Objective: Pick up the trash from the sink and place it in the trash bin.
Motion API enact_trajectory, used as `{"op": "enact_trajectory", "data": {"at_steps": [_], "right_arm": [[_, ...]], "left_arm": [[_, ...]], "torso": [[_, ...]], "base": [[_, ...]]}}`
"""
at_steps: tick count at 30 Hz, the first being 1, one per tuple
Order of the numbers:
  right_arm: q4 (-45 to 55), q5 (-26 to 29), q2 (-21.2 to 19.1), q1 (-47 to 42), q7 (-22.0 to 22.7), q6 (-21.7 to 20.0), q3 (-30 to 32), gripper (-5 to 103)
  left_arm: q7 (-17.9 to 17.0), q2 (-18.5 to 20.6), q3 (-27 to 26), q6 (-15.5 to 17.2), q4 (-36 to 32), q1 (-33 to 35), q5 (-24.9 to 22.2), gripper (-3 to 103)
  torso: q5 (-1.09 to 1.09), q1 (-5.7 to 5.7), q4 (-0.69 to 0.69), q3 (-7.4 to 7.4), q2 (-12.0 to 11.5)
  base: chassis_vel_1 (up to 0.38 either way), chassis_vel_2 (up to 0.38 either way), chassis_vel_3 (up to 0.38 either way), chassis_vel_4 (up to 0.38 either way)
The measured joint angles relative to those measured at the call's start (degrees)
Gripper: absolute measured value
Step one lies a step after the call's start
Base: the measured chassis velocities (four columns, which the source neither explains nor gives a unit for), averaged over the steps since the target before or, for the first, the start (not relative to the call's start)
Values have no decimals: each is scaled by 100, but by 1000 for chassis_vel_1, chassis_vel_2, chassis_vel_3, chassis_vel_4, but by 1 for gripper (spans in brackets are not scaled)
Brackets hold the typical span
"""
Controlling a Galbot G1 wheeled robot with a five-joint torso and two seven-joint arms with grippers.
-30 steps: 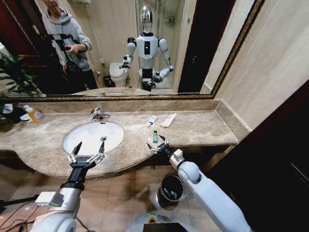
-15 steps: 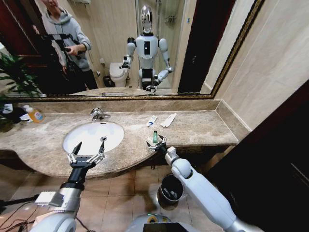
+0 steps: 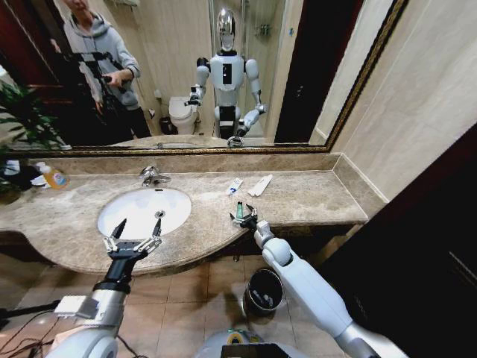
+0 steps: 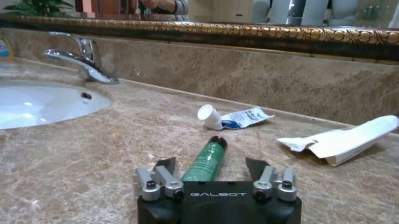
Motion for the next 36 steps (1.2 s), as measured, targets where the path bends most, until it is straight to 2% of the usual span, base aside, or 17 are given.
{"op": "enact_trajectory", "data": {"at_steps": [3, 4, 7, 8, 10, 12, 14, 15, 18, 22, 36], "right_arm": [[-15, 1, -11, -3, -33, 38, 43, 62], [-15, 1, -11, -3, -33, 38, 43, 62], [-4, 1, -13, -43, -61, 60, 85, 45], [-4, 1, -13, -43, -61, 60, 85, 45], [20, 1, -22, -76, -72, 77, 116, 35], [36, 0, -28, -92, -76, 80, 132, 35], [86, 0, -53, -131, -94, 103, 162, 24], [86, 0, -53, -131, -94, 103, 162, 24], [165, -4, -87, -195, -105, 118, 168, 14], [275, -8, -132, -259, -116, 116, 175, 8], [624, 101, -340, -545, -187, 142, 444, 7]], "left_arm": [[0, 0, 0, 0, 0, 0, 0, 100], [0, 0, 0, 0, 0, 0, 0, 100], [0, 0, 0, 0, 0, 0, 0, 100], [0, 0, 0, 0, 0, 0, 0, 100], [0, 0, 0, 0, 0, 0, 0, 100], [0, 0, 0, 0, 0, 0, 0, 100], [0, 0, 0, 0, 0, 0, 0, 100], [0, 0, 0, 0, 0, 0, 0, 100], [0, 0, 0, 0, 0, 0, 0, 100], [0, 0, 0, 0, 0, 0, 0, 100], [0, 0, 0, 0, 0, 0, 0, 100]], "torso": [[0, 0, 0, 0, 0], [0, 0, 0, 0, 0], [0, 0, 0, 0, 0], [0, 0, 0, 0, 0], [0, 0, 0, 0, 0], [0, 0, 0, 0, 0], [0, 0, -1, 0, 0], [0, 0, -1, 0, 0], [0, 0, -1, 0, 0], [0, 0, -1, 1, 0], [1, 0, 0, 0, 0]], "base": [[0, 0, 0, 0], [0, 0, 0, 0], [0, 0, 0, 0], [0, 0, 0, 0], [0, 0, 0, 0], [0, 0, 0, 0], [0, 0, 0, 0], [0, 0, 0, 0], [0, 0, 0, 0], [0, 0, 0, 0], [0, 0, 0, 0]]}}
